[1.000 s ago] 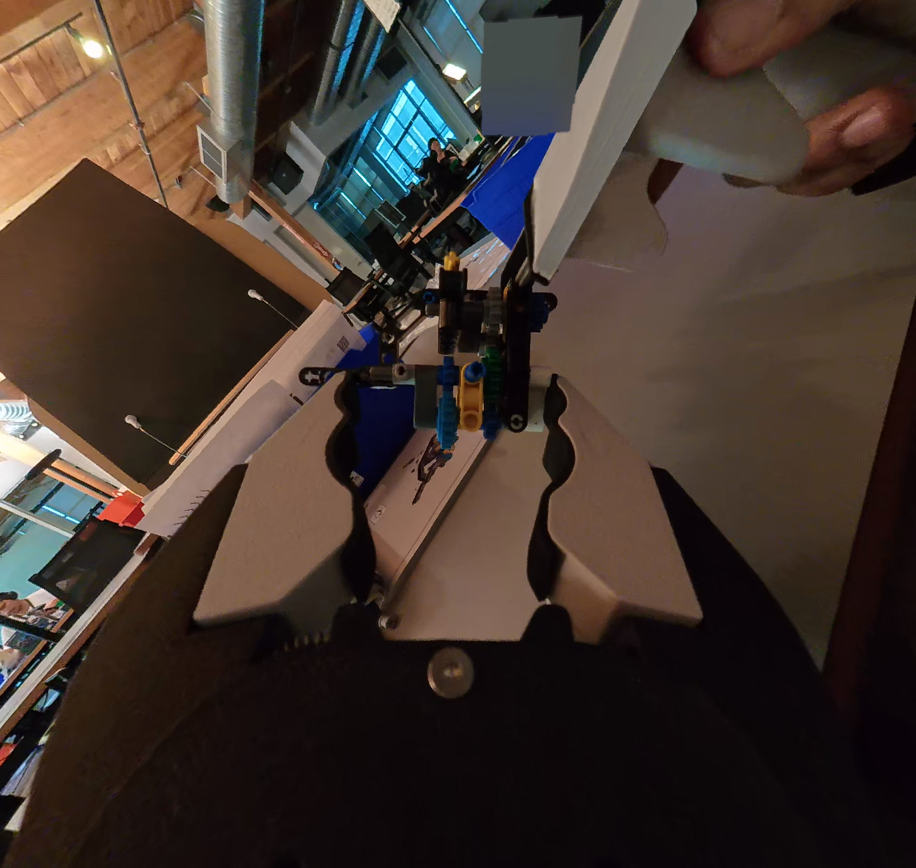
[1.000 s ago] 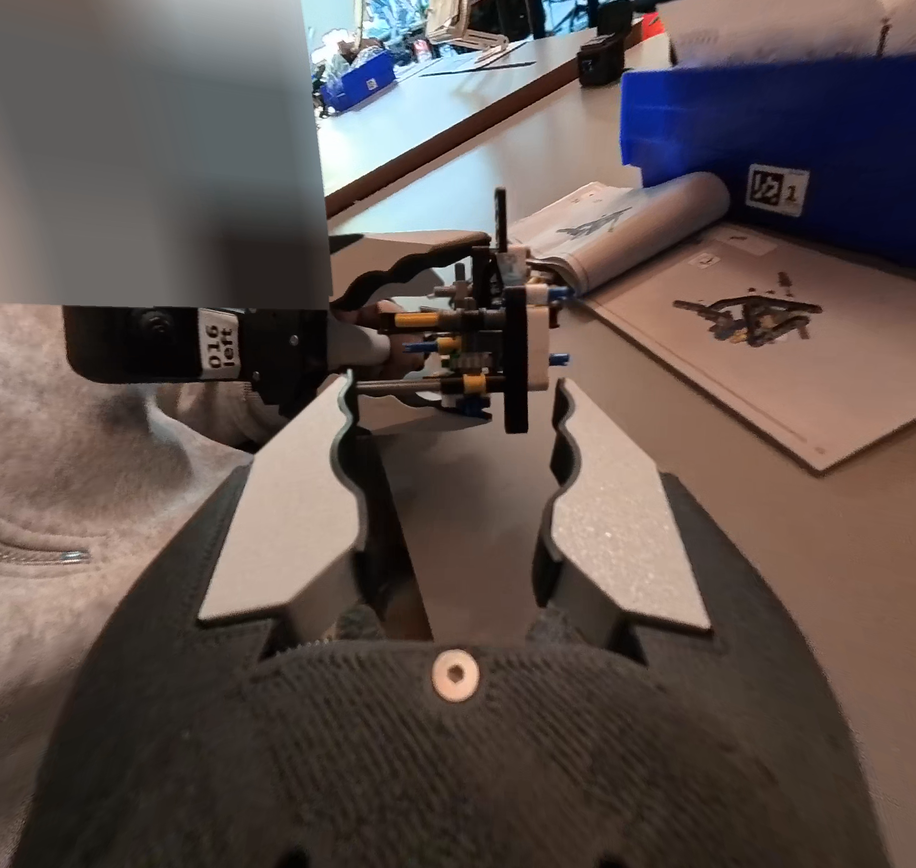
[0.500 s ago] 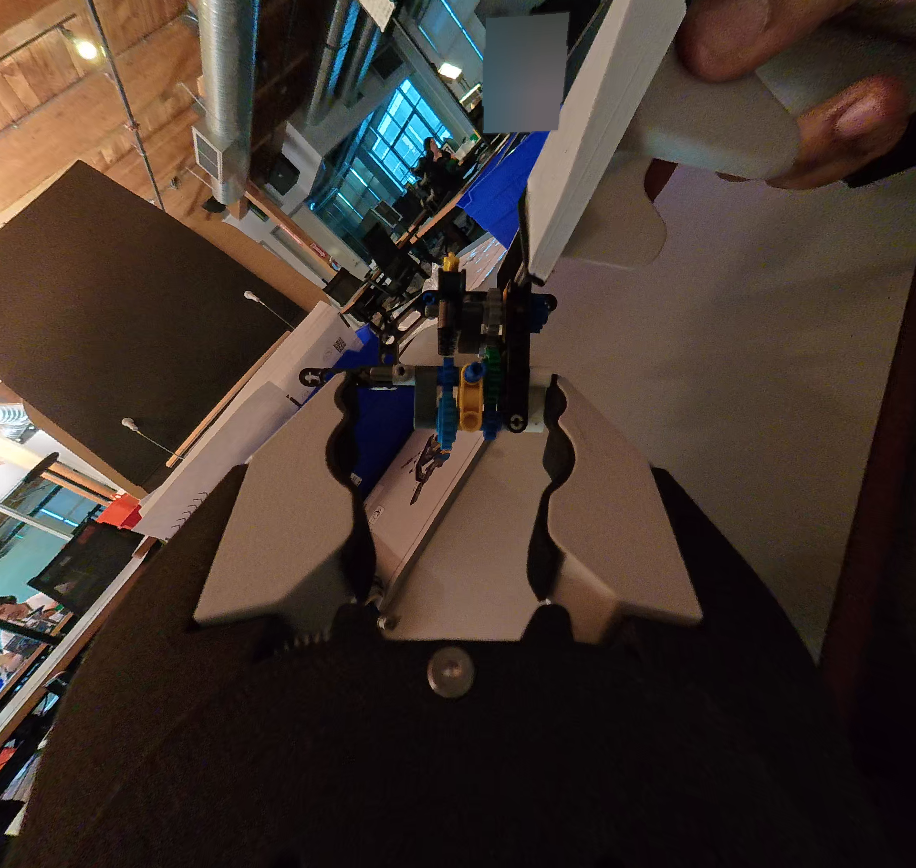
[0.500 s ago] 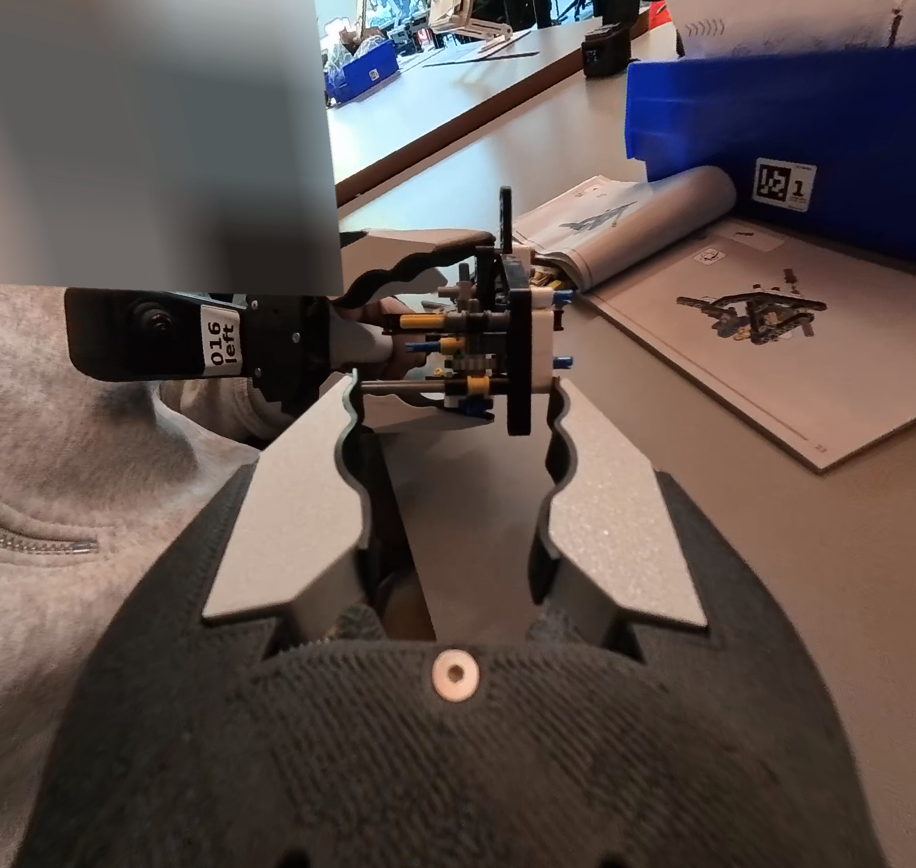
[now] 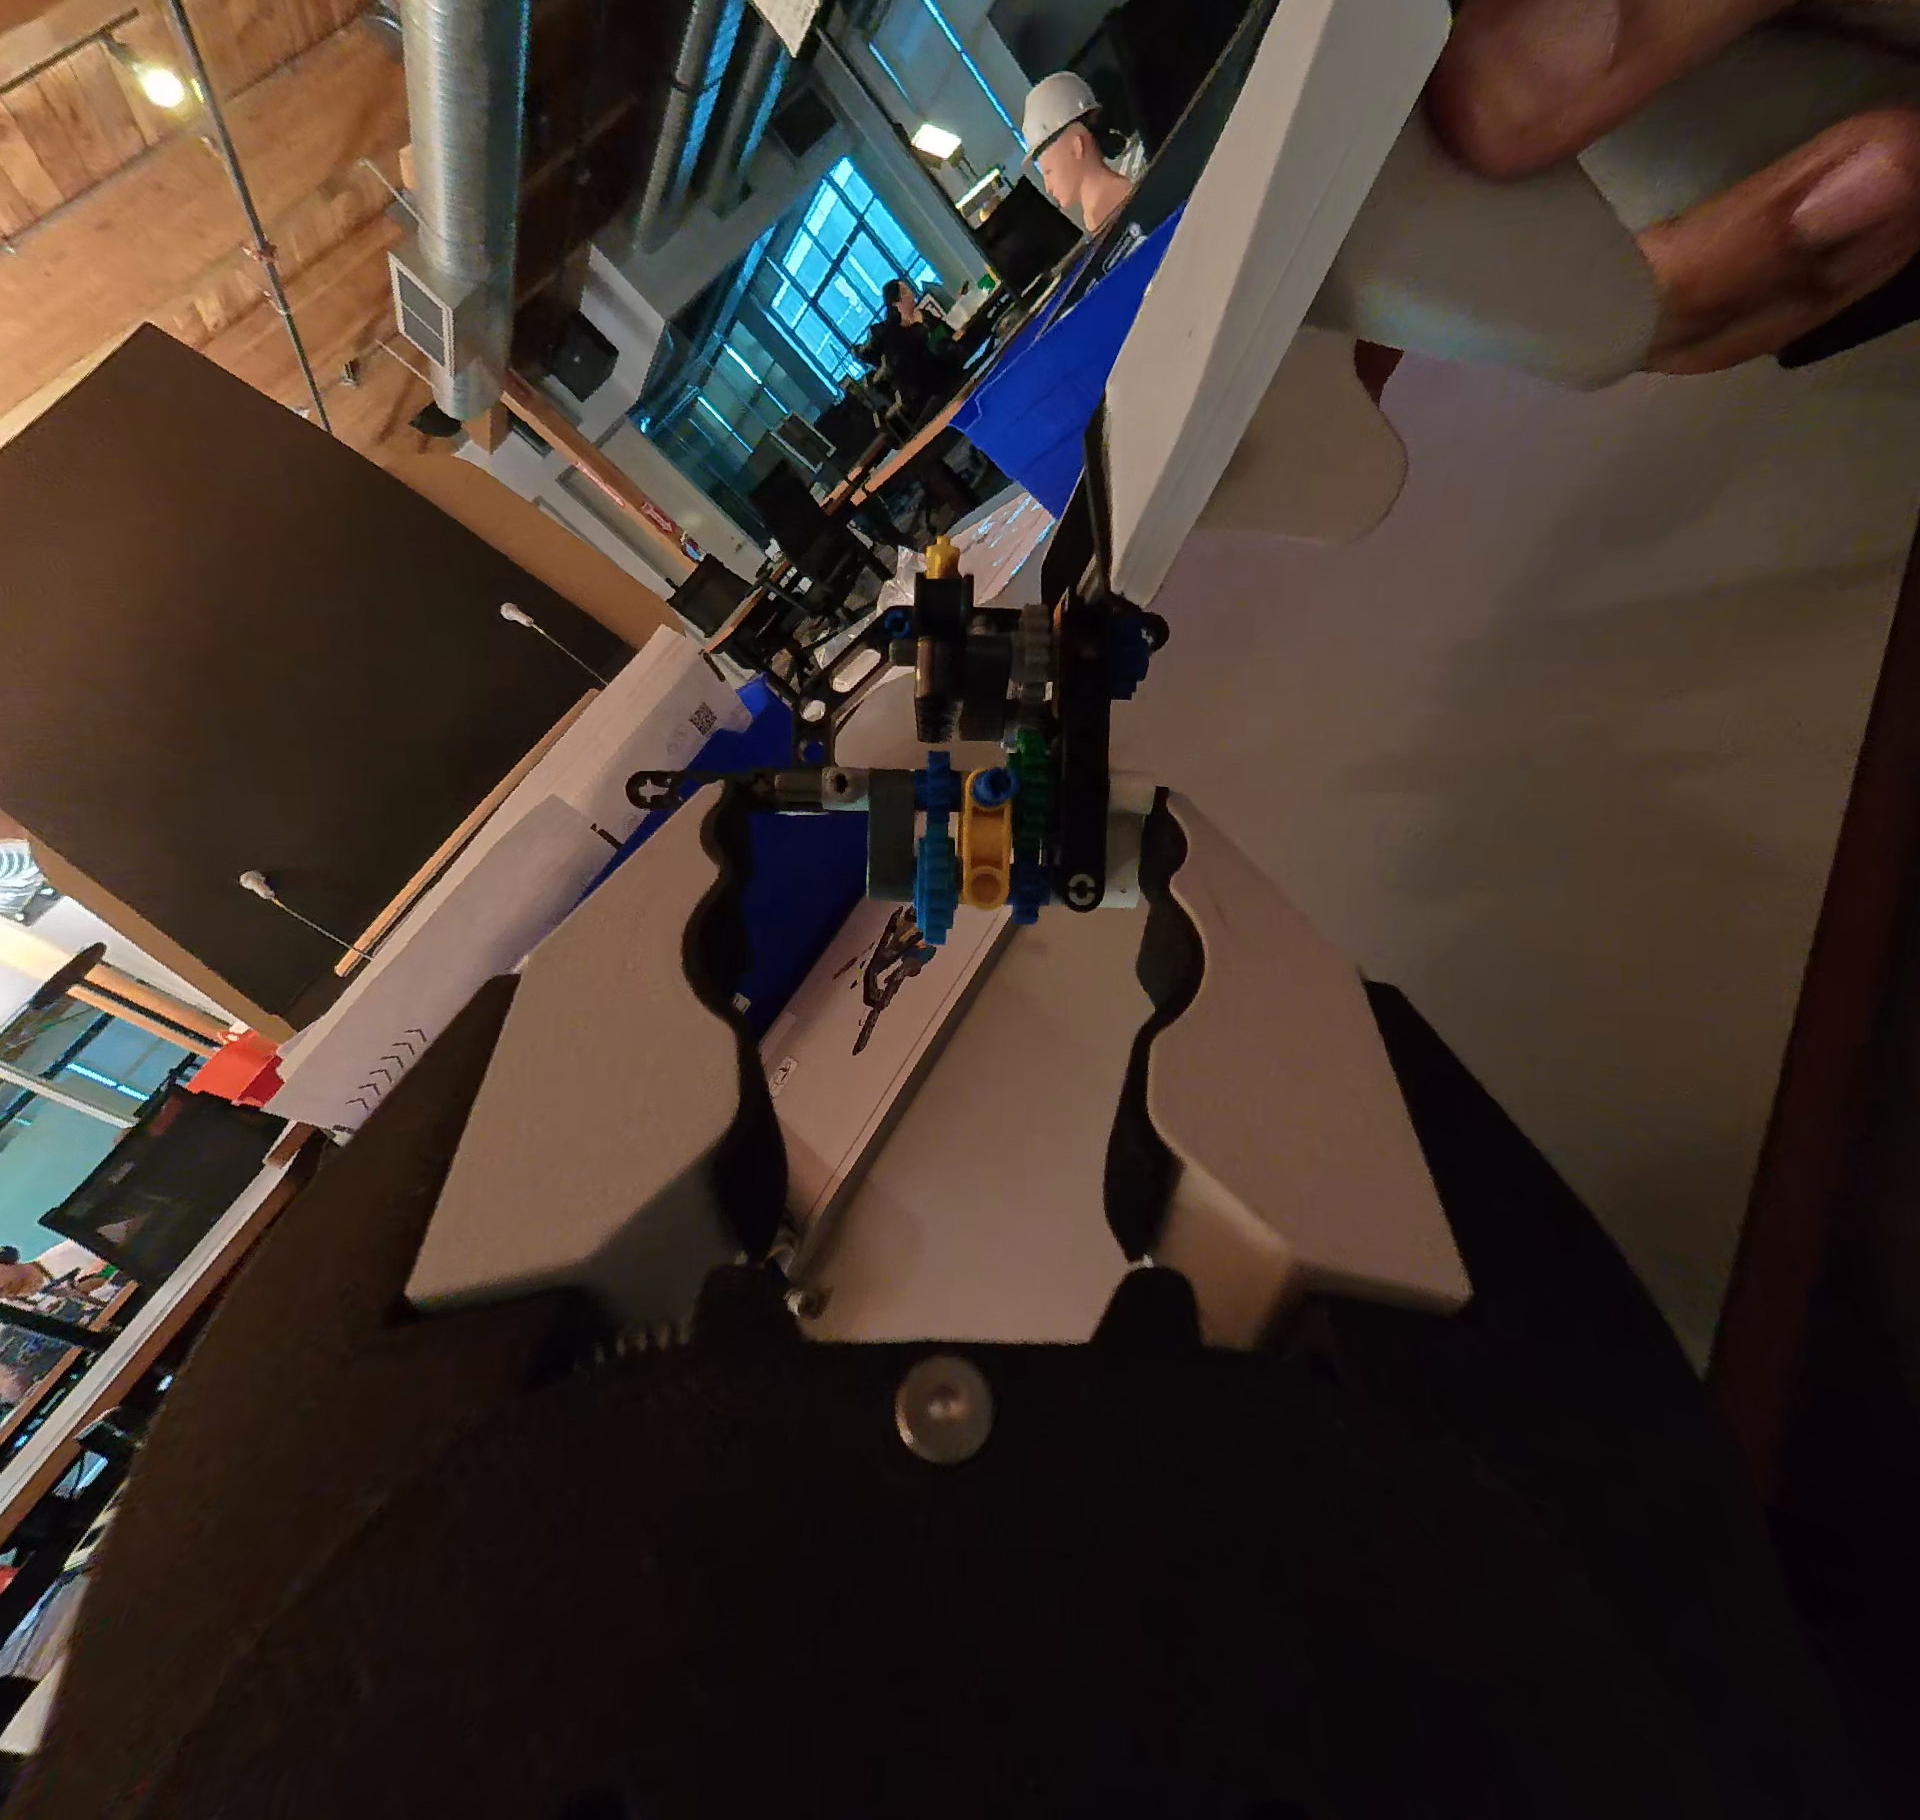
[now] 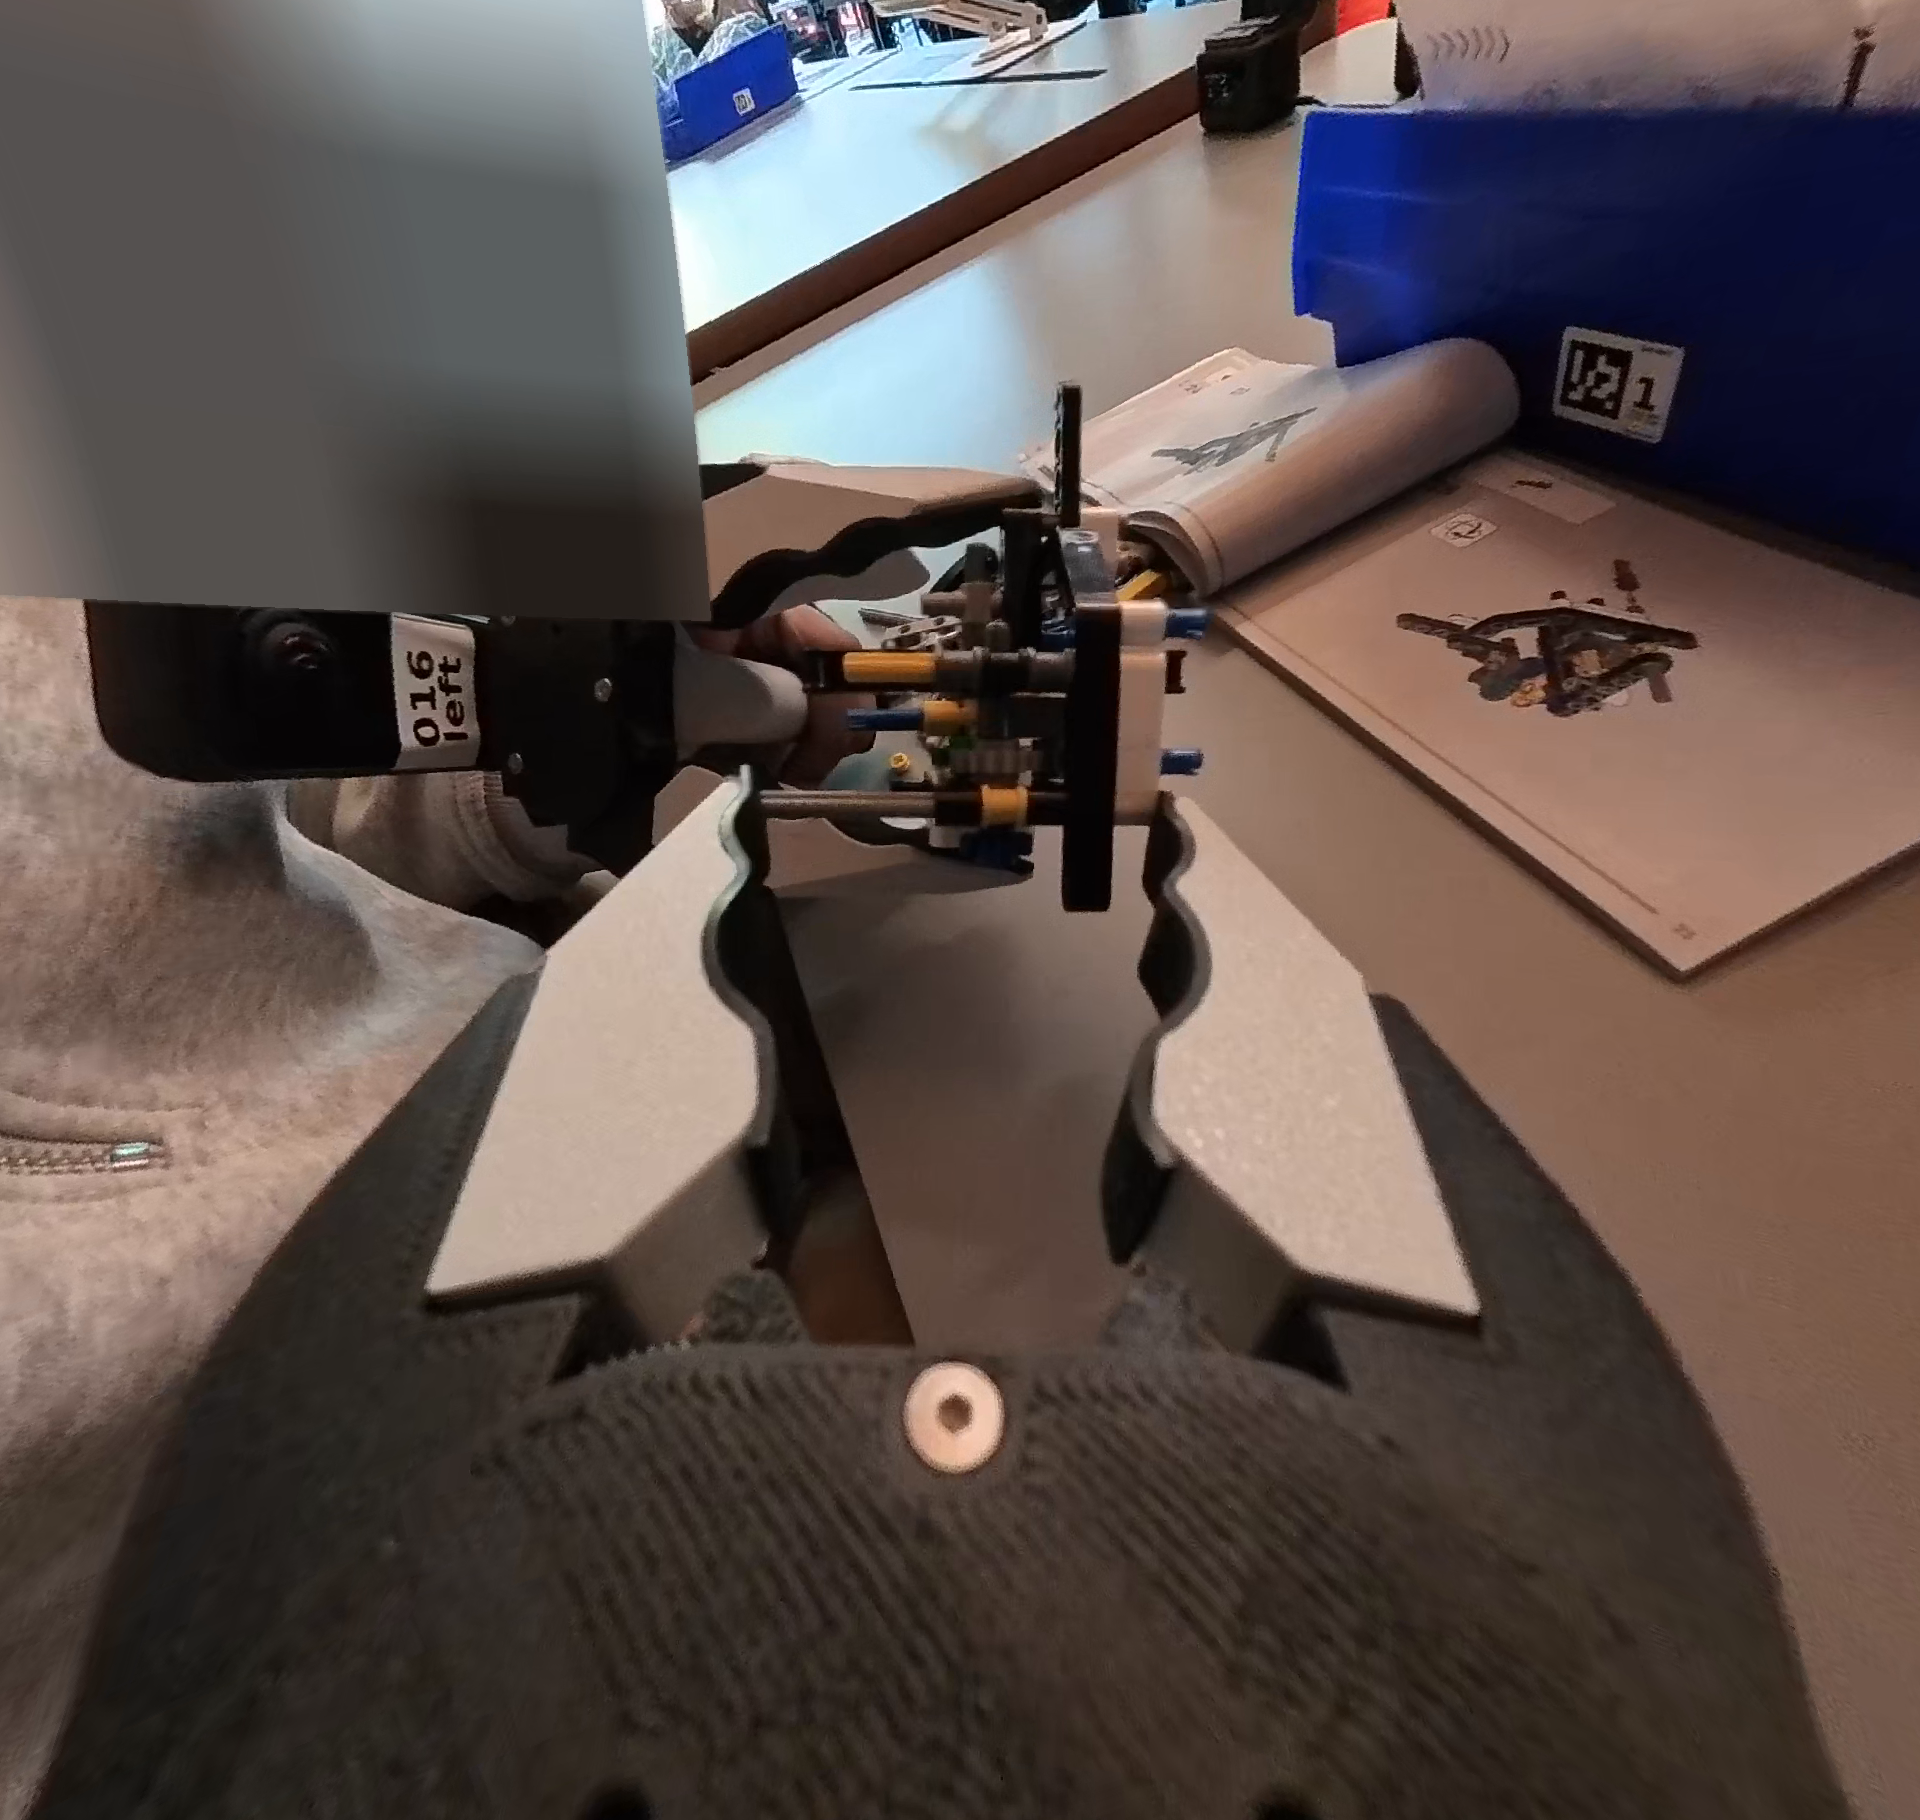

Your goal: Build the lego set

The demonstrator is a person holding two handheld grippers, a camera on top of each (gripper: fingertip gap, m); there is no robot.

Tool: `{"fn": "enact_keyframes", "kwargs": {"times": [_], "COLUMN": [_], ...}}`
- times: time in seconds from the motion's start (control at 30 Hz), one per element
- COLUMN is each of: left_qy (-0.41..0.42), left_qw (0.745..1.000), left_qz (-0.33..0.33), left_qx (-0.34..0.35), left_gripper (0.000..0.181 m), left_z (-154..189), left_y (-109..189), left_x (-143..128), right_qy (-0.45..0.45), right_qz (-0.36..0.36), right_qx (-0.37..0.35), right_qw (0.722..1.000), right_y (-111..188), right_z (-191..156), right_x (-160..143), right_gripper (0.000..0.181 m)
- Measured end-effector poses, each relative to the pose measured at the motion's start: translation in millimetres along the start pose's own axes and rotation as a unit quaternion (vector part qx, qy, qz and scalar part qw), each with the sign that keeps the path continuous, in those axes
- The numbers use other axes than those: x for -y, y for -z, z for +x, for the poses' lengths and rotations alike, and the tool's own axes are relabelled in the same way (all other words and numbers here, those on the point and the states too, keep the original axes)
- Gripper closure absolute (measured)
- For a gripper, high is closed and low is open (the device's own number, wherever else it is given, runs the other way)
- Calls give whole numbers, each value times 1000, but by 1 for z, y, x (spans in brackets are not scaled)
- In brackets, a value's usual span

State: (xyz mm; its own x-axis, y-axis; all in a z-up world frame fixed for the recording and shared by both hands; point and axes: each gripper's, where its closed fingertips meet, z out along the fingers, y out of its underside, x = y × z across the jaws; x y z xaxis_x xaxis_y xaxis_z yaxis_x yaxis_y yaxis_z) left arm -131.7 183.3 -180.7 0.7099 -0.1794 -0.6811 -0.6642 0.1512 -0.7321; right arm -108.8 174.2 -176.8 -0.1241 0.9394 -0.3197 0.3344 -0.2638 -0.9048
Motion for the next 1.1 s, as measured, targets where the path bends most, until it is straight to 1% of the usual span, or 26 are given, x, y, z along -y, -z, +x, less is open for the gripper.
{"fn": "enact_keyframes", "kwargs": {"times": [0.2, 0.3, 0.4, 0.47, 0.53, 0.7, 0.9, 0.93, 0.97, 1.1], "left_qy": [1, 6, 3, 1, -4, -7, -11, -12, -13, -9], "left_qw": [1000, 1000, 1000, 1000, 1000, 1000, 1000, 1000, 1000, 1000], "left_qz": [-3, -2, 0, 3, 3, 2, 0, 0, -1, -1], "left_qx": [2, 6, 10, 9, 10, 11, 9, 9, 11, 8], "left_gripper": [107, 107, 107, 107, 108, 108, 108, 108, 108, 108], "left_z": [-1, -4, -4, -4, -3, -3, -2, -1, -2, -1], "left_y": [0, 0, 1, 1, 1, 2, 1, 1, 1, 1], "left_x": [-1, -1, 0, 1, 1, 1, 1, 1, 0, 0], "right_qy": [6, -9, -5, -10, -22, -53, -66, -69, -73, -64], "right_qz": [1, 24, 36, 32, 26, 20, 10, 8, 8, 2], "right_qx": [-7, 1, 2, 5, 16, 32, 38, 44, 45, 41], "right_qw": [1000, 1000, 999, 999, 999, 998, 997, 997, 996, 997], "right_y": [-2, -2, -1, 0, 0, 0, 0, 0, 0, 1], "right_z": [1, 1, 2, 2, 1, 1, 1, 0, 0, -1], "right_x": [1, 5, 6, 5, 3, 0, -2, -3, -3, -3], "right_gripper": [107, 107, 105, 104, 106, 107, 108, 113, 113, 113]}}
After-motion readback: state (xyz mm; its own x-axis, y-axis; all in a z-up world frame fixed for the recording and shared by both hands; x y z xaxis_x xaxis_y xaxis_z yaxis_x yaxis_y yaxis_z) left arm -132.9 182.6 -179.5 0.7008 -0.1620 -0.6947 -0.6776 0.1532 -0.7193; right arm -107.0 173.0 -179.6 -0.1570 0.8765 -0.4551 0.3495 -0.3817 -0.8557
